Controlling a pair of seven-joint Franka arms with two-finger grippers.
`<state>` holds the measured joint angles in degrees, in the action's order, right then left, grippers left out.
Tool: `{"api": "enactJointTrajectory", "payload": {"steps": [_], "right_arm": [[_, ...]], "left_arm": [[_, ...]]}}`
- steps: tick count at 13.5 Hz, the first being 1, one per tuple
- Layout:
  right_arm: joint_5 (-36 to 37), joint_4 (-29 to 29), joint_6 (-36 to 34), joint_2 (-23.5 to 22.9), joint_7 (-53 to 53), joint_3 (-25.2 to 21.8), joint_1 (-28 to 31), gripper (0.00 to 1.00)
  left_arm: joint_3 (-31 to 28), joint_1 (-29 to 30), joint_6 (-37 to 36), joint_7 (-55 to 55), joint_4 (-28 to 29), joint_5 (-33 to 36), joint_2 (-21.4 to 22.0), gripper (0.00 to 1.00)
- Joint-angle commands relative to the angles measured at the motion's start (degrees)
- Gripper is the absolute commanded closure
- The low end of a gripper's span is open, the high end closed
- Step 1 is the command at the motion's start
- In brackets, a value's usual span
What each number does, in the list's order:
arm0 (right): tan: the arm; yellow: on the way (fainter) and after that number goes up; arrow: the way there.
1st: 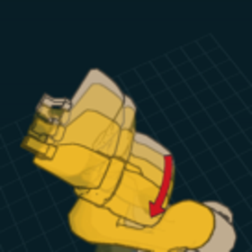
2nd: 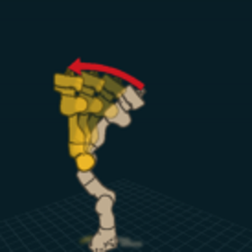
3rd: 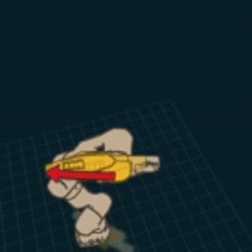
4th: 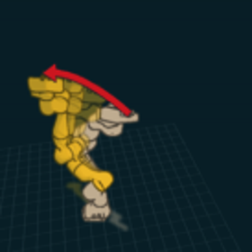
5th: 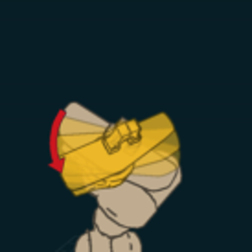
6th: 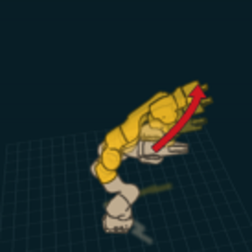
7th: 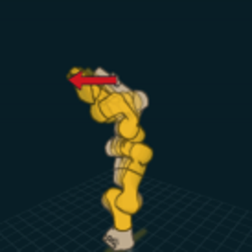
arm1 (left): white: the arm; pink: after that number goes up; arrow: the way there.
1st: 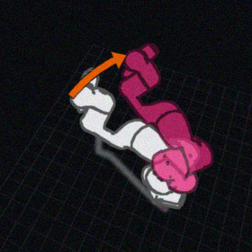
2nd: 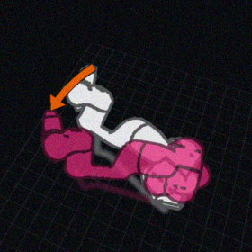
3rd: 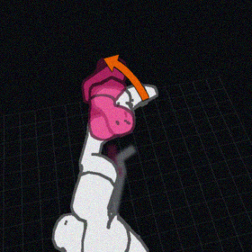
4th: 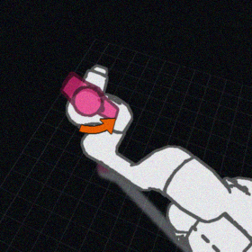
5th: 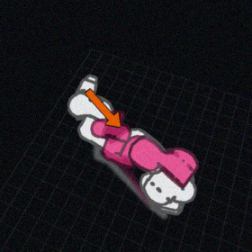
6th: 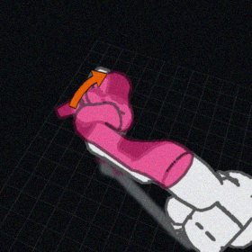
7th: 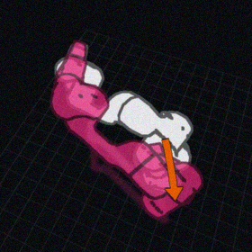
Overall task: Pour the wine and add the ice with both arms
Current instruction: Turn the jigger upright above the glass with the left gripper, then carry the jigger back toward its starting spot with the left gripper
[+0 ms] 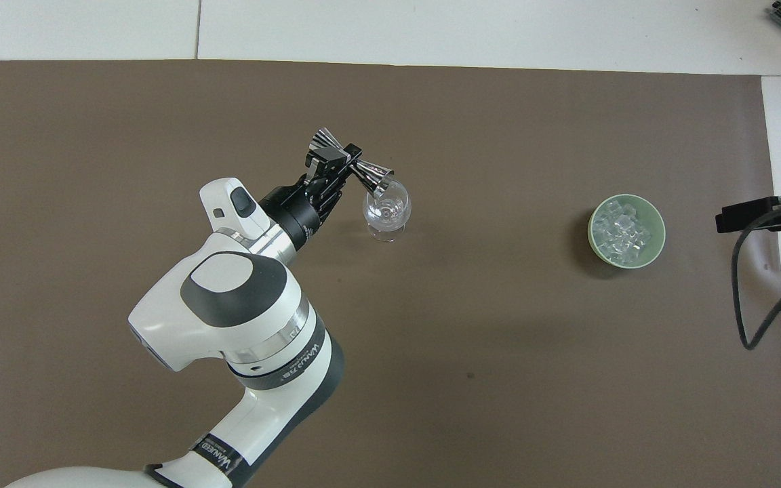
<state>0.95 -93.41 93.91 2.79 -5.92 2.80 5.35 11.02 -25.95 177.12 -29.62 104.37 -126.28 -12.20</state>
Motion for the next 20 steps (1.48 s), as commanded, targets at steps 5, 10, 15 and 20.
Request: {"api": "enactJointTrajectory", "payload": {"steps": [5, 10, 15, 20], "right_arm": [[-0.6, 0.8, -1.3, -0.3, 1.0, 0.1, 0.1, 0.0], [-0.6, 0.8, -1.2, -0.3, 1.0, 0.0, 0.1, 0.0], [-0.6, 0.8, -1.2, -0.3, 1.0, 0.0, 0.1, 0.0], [-0.6, 0.8, -1.3, -0.3, 1.0, 0.0, 0.1, 0.0]], "left_arm": [[-0.2, 2.0, 1.4, 32.5, -0.4, -0.2, 2.1, 1.0], [-0.2, 5.0, 1.8, 48.3, 1.4, -0.4, 3.9, 1.0], [-0.2, 6.7, 1.8, 61.4, 3.8, -0.5, 5.1, 1.0], [-0.1, 10.1, 1.6, 70.3, 5.8, -0.5, 6.0, 1.0]]}}
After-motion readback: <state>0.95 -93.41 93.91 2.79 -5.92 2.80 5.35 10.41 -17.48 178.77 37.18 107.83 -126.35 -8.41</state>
